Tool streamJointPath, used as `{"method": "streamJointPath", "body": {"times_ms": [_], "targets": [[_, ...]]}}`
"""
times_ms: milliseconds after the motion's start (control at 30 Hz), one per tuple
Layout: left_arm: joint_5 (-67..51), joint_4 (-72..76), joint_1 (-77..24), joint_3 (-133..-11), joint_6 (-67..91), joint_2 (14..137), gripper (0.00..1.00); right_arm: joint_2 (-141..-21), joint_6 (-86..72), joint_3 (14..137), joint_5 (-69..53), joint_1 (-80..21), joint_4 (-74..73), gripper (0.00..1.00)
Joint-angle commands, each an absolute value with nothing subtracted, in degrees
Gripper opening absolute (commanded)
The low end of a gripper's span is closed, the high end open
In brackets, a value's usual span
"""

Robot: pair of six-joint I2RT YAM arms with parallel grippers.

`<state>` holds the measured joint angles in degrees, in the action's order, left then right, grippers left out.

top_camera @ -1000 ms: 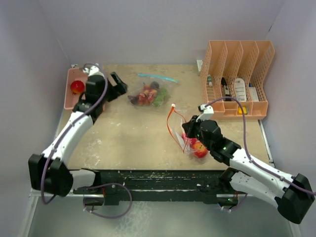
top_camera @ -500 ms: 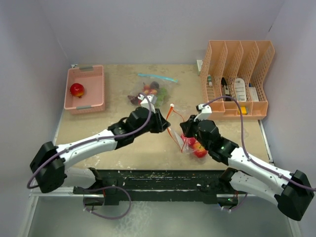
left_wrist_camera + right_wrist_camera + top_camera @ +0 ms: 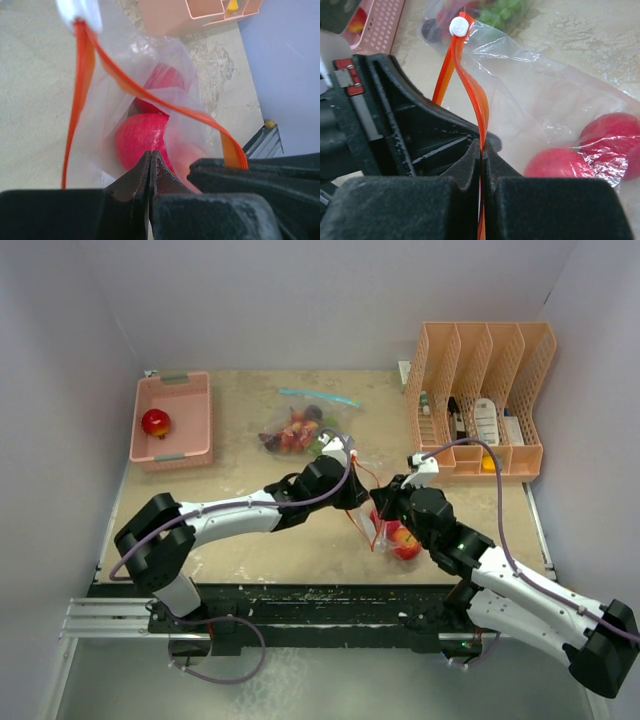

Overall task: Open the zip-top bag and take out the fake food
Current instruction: Pick up the fake fruit from the zipper food storage bag.

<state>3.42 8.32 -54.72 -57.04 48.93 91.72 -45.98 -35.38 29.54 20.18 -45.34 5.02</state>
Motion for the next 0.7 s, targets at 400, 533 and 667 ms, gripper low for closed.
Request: {"method": "streamJointPath", "body": {"times_ms": [400, 533, 667], "targets": [[1.1, 15.0, -59.2, -63.9, 50.6, 107.8, 0.28, -41.5, -35.4, 31.3, 19.7, -46.0, 4.0, 0.0], [-0.1, 16.9, -60.3, -64.4, 50.8, 109.4, 0.48, -42.3, -35.4, 31.0, 19.2, -46.1, 4.0, 0.0], [-1.7, 18.7, -60.8, -64.0, 50.5, 110.1, 0.73, -42.6, -35.7, 30.2, 18.9, -46.2, 4.6, 0.0]]}}
